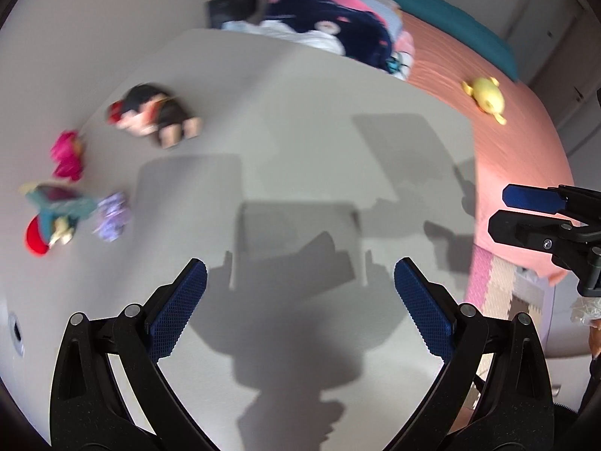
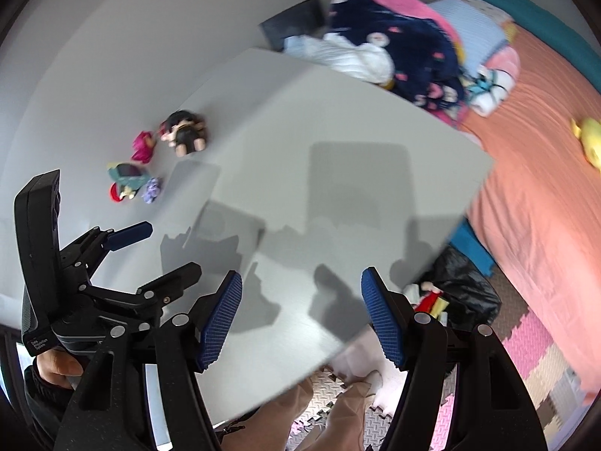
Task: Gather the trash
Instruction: 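Move both open tools back over the desk toward the toys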
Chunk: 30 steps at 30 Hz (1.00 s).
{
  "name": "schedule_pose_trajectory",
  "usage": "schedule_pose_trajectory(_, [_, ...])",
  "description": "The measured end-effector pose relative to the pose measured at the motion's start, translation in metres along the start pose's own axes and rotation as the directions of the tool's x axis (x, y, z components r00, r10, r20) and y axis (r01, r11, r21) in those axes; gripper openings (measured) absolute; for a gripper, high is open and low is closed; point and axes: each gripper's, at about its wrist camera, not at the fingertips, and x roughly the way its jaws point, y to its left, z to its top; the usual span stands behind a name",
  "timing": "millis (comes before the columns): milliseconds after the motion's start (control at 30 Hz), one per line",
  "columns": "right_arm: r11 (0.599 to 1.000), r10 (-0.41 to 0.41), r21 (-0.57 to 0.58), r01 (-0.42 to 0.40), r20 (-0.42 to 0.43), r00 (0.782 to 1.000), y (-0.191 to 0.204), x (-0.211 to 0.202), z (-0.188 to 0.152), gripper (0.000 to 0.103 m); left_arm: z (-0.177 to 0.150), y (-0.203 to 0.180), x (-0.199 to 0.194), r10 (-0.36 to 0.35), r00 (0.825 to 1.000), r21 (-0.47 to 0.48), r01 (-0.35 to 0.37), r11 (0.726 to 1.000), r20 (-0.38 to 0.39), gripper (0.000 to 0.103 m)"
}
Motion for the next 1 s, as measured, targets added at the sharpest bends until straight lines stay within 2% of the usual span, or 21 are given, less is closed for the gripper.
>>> schedule_pose_trajectory(267, [0.995,0.040,-0.087,-0.043,-0.035,0.999,0.053,0.028,0.019,0.068,-0.021,0.062,-0.020,0.065,0.998,-0.089,-0.063,0.994,0.027,0.097])
schedule_pose_trajectory(633, [0.983,0.037,-0.176,-0.052,-0.087,0.996,0.107,0.063,0.047,0.068,-0.034,0.140,-0.032,0.171,0.983,-0.137,-0.162,0.977,0.060,0.097])
schedule_pose_trajectory(867, [0.982,0.034,-0.183,-0.052,-0.103,0.994,0.126,0.080,0.066,0.068,-0.032,0.169,-0.026,0.207,0.977,-0.114,-0.200,0.973,0.049,0.097])
schedule_pose_trajectory(1000, [0.982,0.031,-0.182,-0.052,-0.114,0.993,0.134,0.091,0.077,0.068,-0.024,0.184,-0.019,0.203,0.978,-0.116,-0.197,0.974,0.042,0.097])
